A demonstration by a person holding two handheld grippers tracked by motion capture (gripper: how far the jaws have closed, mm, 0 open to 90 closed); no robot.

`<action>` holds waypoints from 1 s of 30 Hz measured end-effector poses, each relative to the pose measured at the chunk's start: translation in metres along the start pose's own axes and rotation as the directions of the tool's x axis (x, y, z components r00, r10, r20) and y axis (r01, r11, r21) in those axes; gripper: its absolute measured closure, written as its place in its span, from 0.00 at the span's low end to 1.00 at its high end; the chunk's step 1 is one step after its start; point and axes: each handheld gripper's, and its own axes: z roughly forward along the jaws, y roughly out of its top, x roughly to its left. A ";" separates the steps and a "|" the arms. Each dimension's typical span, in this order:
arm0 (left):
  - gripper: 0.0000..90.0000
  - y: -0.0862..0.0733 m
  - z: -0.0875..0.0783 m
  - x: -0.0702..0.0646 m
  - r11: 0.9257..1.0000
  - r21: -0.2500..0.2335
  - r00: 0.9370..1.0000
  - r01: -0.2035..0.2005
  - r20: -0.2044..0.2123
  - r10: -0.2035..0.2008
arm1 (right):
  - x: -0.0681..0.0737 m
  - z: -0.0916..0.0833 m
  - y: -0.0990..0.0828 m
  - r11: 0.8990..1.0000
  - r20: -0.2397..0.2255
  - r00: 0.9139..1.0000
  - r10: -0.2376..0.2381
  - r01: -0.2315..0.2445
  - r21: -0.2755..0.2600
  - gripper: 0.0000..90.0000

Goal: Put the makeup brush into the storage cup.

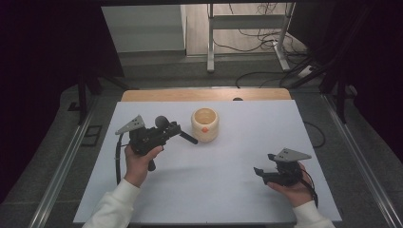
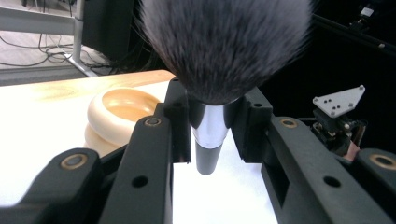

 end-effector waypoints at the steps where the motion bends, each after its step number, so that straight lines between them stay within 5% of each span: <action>1: 0.79 0.002 0.001 0.001 1.000 0.002 1.000 -0.001 -0.001 0.001 | 0.000 0.000 0.000 1.000 0.000 1.000 -0.001 0.001 0.001 0.26; 30: 0.79 0.032 0.035 0.017 0.999 0.035 0.999 -0.002 -0.042 0.003 | -0.001 0.001 0.000 1.000 -0.005 1.000 0.004 -0.004 0.005 0.27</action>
